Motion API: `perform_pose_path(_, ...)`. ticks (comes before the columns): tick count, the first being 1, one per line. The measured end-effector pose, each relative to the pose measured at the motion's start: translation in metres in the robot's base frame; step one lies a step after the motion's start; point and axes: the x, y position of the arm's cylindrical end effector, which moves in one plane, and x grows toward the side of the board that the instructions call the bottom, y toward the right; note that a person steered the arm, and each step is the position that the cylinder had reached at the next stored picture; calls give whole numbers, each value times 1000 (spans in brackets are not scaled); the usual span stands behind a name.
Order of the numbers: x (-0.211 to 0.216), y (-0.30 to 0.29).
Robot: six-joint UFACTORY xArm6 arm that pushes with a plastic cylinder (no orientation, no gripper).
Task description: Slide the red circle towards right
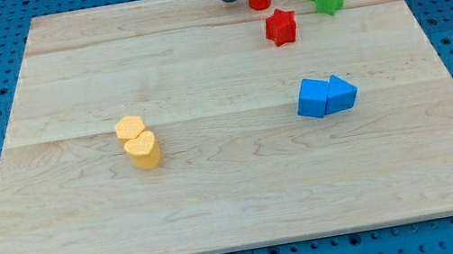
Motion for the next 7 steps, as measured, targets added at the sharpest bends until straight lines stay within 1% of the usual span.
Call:
perform_pose_path(1, -5, 19)
perform_pose_path(2, -4, 7)
perform_pose_path(3, 7, -24)
perform_pose_path(4, 19, -22)
perform_pose_path(7, 20, 35)
